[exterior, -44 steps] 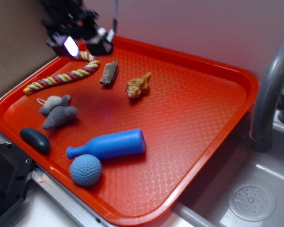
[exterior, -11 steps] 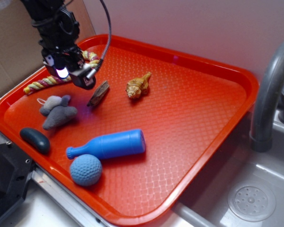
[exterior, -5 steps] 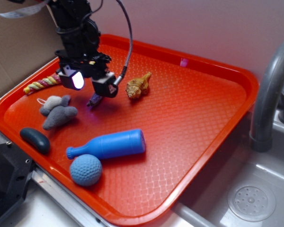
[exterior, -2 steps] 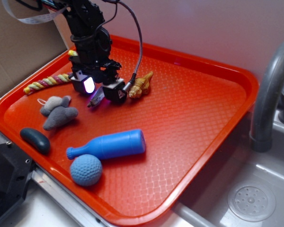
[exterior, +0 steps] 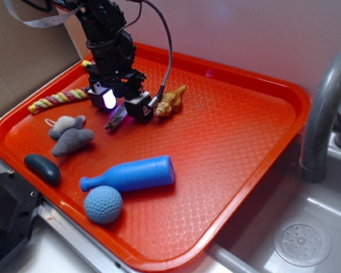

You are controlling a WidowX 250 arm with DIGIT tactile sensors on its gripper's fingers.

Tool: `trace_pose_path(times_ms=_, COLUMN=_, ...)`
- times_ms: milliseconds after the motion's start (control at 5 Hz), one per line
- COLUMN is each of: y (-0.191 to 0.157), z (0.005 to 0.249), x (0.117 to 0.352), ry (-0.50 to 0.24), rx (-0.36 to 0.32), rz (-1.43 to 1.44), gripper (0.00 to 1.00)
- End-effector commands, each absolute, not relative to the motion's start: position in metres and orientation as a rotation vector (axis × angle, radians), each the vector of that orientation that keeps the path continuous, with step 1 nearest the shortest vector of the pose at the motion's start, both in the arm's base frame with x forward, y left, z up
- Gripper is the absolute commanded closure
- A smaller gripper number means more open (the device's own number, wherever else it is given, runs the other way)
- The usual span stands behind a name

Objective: Grab the wood chip.

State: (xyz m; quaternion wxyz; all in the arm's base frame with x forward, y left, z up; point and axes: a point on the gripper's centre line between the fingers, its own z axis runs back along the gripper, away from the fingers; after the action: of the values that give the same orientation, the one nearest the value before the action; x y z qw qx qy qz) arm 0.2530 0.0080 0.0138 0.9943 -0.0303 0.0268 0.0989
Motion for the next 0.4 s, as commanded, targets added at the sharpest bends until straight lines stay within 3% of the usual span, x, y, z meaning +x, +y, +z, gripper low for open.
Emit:
trace_pose_path(times_ms=0, y=0.0234, z=0.0113, x=0.2513, ry=0.046, rx=-0.058, rz=0.192, gripper=1.0)
trace_pose_path(times_ms=200, y=0.0226, z=0.0132, x=0.2508, ry=0.039, rx=-0.056, rz=0.184, gripper=1.0)
